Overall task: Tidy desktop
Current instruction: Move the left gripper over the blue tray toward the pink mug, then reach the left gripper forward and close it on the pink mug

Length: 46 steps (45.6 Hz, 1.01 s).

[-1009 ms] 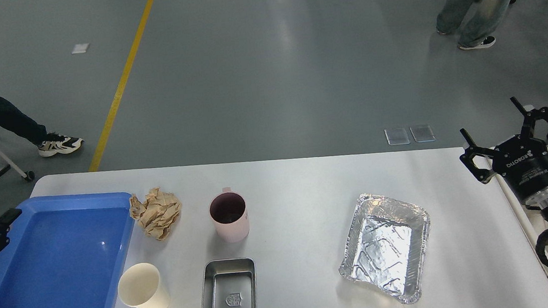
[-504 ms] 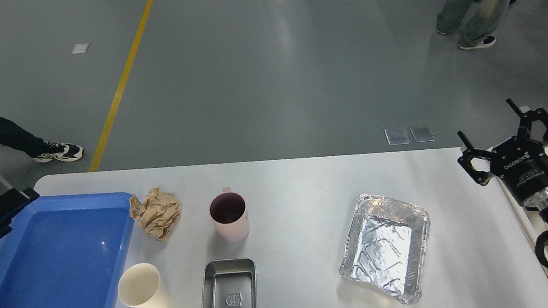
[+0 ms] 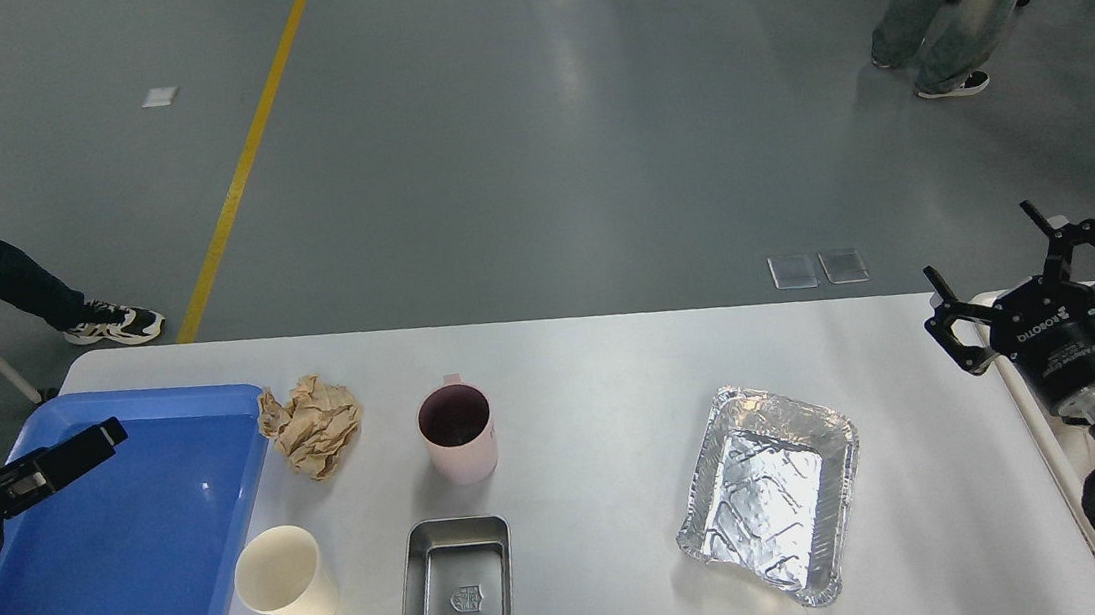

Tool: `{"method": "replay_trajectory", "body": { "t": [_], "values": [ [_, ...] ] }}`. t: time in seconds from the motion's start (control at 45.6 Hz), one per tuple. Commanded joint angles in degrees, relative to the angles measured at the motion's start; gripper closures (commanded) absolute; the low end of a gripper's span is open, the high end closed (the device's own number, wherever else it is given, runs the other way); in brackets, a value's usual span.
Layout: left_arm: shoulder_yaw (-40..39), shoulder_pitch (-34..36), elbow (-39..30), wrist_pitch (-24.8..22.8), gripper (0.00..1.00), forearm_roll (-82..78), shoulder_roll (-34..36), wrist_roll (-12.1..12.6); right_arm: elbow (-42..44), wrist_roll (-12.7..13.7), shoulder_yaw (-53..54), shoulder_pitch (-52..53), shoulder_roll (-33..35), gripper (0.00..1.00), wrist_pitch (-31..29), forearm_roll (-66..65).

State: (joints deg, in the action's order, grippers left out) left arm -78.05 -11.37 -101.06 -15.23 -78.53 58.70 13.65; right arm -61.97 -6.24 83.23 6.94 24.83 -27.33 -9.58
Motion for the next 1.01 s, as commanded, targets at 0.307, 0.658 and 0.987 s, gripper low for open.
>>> {"method": "replay_trajectory", "body": {
  "t": [0.307, 0.658, 0.987],
  "values": [
    [-0.3, 0.4, -0.1, 0.0, 0.03, -0.3, -4.4, -1.3, 0.2, 0.0, 0.0, 0.0, 0.2, 0.00, 0.0, 0.0],
    [-0.5, -2.2, 0.0, -11.1, 0.03, -0.7, -0.5, -6.1, 0.3, 0.0, -0.1, 0.0, 0.5, 0.00, 0.0, -0.1],
    [-7.5, -2.3, 0.0, -14.2, 0.03, -0.5, 3.7, -6.2, 0.2, 0.0, -0.1, 0.0, 0.8, 0.00, 0.1, -0.1]
  ]
}}
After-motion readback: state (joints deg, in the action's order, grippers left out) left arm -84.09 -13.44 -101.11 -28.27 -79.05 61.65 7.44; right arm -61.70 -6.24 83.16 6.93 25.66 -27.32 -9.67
